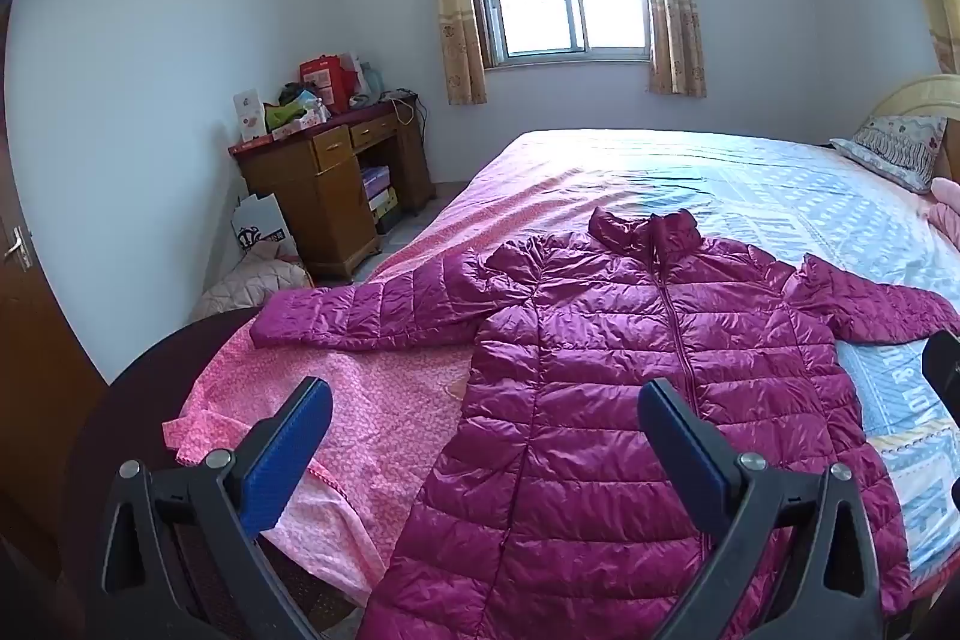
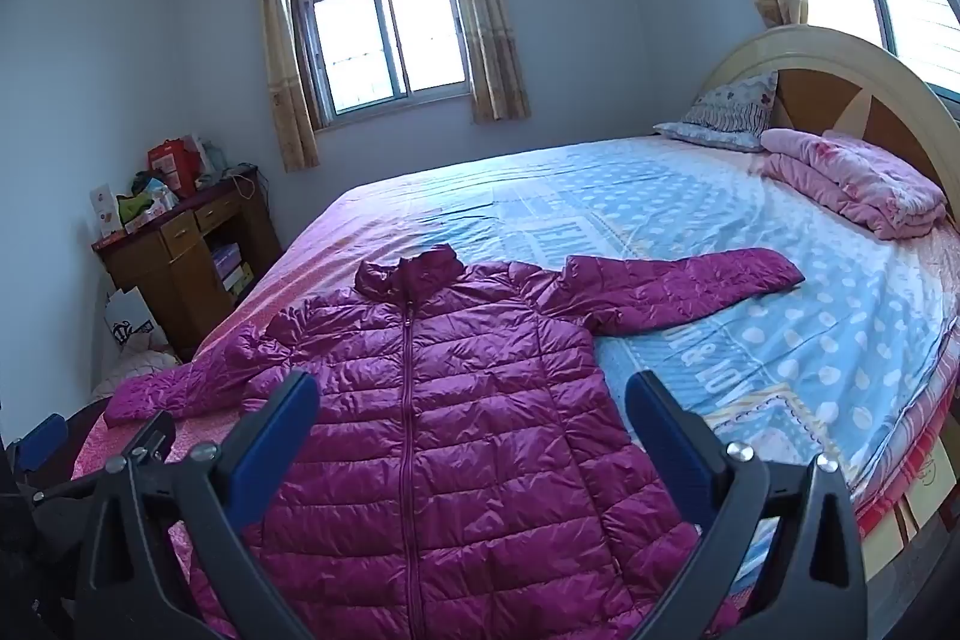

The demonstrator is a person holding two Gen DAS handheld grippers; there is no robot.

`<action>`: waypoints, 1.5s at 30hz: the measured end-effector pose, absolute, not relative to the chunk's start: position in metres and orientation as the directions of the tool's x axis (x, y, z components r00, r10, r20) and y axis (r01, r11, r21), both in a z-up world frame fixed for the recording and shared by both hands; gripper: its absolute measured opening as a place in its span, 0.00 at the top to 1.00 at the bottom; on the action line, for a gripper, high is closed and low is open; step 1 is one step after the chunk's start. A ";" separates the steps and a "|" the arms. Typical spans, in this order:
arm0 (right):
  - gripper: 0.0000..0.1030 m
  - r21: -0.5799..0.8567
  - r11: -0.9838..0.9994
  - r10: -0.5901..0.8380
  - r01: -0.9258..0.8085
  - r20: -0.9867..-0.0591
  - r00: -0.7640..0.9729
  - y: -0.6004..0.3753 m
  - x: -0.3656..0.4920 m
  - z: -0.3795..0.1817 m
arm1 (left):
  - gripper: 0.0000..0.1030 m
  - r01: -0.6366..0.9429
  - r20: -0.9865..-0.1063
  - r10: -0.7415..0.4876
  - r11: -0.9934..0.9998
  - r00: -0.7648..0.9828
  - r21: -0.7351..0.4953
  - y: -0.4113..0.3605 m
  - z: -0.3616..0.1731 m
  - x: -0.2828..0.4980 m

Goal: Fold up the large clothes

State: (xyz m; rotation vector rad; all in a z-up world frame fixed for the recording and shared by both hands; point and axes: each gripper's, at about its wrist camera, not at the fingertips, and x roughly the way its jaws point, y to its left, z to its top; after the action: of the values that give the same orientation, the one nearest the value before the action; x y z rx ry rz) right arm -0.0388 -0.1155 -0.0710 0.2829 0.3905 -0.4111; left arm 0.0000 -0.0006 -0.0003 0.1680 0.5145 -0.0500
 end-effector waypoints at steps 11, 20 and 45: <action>0.00 0.187 0.880 -0.327 0.436 -0.429 0.842 -0.116 -0.037 -0.073 | 0.01 0.128 -0.515 -0.056 0.986 0.855 0.104 0.001 -0.006 0.001; 0.00 0.191 0.878 -0.324 0.438 -0.437 0.839 -0.116 -0.036 -0.076 | 0.01 0.130 -0.519 -0.059 0.987 0.853 0.100 0.002 -0.005 -0.001; 0.00 0.194 0.877 -0.321 0.440 -0.446 0.835 -0.117 -0.036 -0.081 | 0.01 0.142 -0.527 -0.074 0.986 0.847 0.090 -0.002 -0.006 -0.002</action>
State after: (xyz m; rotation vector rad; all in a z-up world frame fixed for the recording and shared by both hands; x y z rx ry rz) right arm -0.0356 -0.1165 -0.0807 0.2968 0.4171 -0.4088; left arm -0.0020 -0.0022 -0.0062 0.1279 0.5500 -0.1142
